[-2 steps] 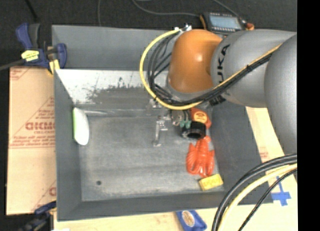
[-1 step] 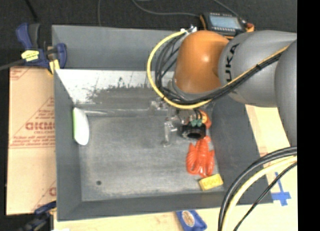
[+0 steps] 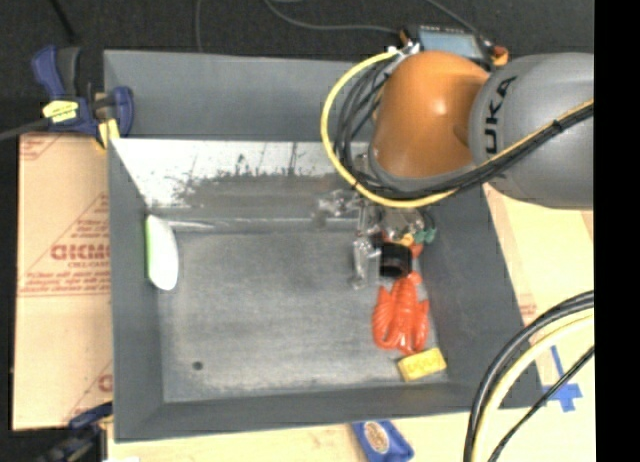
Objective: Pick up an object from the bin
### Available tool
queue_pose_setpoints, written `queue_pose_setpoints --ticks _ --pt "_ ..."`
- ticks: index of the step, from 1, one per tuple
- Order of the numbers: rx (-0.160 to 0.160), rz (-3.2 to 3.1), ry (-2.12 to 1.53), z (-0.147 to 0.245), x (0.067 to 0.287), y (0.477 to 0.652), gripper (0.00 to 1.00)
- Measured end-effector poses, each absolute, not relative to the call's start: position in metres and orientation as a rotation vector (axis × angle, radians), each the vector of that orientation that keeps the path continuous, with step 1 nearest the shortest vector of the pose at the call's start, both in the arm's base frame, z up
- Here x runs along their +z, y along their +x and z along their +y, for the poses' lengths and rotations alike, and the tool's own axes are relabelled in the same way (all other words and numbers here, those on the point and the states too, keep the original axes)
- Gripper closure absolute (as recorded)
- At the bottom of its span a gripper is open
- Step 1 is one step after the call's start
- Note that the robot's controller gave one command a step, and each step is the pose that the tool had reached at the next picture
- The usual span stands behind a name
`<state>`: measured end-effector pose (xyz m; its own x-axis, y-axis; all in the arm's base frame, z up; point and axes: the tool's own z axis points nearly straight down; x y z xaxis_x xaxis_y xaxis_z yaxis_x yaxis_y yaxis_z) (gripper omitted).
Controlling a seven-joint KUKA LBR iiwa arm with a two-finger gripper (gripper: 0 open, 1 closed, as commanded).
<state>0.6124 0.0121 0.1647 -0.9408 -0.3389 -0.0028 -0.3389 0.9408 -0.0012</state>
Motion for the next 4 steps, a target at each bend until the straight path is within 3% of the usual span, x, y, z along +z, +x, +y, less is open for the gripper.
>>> queue_pose_setpoints --ticks 1,2,3,4 --pt "0.002 3.136 -0.118 -0.043 0.175 0.605 0.00" --pt "-0.003 3.129 -0.210 -0.081 0.181 0.606 0.00" --pt "0.000 3.136 -0.063 -0.093 0.182 0.577 0.00" --pt "-0.001 3.129 0.009 -0.094 0.128 0.586 0.00"
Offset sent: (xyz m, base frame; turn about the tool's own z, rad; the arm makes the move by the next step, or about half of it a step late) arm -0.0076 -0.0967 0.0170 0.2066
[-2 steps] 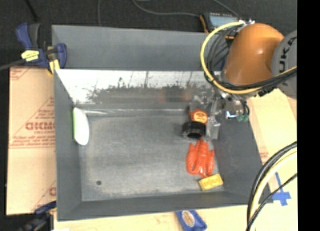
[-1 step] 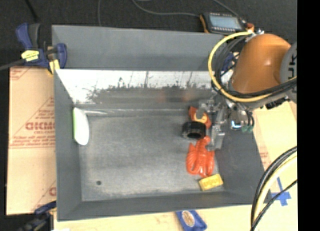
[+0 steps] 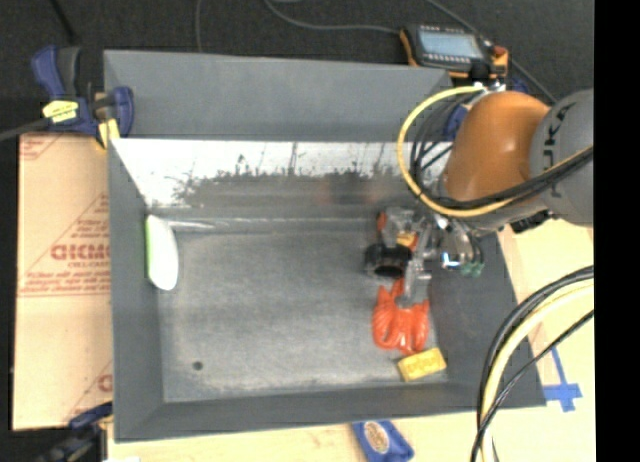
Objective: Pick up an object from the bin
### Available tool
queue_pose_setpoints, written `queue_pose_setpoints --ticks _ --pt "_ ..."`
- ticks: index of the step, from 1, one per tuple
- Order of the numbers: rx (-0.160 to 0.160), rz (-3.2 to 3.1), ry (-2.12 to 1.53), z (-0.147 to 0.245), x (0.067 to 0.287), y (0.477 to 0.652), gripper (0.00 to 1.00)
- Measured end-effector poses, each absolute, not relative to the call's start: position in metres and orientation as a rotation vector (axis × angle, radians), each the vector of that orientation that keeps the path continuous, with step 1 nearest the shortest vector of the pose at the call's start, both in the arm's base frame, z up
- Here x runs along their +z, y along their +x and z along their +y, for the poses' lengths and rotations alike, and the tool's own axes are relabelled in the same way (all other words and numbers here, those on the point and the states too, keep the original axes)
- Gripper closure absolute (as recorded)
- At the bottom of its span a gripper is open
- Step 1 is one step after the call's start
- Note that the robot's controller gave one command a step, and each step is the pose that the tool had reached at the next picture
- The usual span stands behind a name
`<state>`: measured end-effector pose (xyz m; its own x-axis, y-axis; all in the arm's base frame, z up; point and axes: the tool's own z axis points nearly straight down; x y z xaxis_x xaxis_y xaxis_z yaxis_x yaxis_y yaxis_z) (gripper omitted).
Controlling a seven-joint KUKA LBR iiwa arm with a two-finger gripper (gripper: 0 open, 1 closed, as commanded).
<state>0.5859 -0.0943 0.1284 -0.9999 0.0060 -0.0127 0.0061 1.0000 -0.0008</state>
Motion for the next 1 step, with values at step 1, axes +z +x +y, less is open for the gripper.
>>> queue_pose_setpoints --ticks 1 --pt "-0.004 3.123 -0.051 -0.1071 0.1049 0.5613 1.00"
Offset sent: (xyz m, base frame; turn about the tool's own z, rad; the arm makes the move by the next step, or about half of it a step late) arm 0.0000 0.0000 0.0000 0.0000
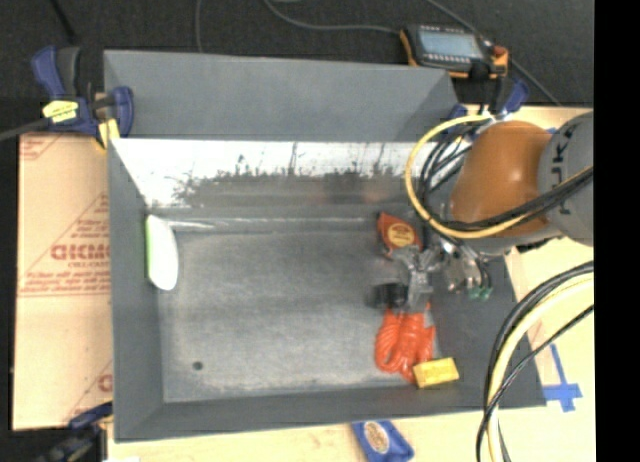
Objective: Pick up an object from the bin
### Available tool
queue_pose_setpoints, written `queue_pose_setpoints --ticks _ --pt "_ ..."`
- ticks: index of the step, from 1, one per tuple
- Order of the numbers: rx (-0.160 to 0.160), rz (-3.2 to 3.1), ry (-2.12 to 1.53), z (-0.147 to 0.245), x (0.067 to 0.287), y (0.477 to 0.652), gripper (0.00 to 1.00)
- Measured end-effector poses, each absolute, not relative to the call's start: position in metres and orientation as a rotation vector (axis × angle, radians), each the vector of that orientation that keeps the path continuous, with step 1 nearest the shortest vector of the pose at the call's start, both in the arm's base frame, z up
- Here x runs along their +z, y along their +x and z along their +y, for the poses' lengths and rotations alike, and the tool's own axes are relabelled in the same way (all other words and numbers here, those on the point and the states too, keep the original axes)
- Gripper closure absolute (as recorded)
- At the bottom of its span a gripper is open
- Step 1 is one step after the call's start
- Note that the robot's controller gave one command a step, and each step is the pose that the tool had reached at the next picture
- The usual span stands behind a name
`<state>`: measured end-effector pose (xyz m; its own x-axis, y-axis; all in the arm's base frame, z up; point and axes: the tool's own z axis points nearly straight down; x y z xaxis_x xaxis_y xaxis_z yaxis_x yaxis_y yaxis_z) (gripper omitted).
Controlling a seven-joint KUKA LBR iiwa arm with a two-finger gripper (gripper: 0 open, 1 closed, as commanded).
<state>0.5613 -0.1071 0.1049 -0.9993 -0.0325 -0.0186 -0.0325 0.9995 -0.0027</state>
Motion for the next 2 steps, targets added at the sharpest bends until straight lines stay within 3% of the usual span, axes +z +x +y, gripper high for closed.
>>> queue_pose_setpoints --ticks 1,2 --pt "-0.004 3.123 -0.051 -0.107 0.105 0.561 1.00" --pt "0.000 3.139 -0.054 -0.094 0.127 0.559 1.00"
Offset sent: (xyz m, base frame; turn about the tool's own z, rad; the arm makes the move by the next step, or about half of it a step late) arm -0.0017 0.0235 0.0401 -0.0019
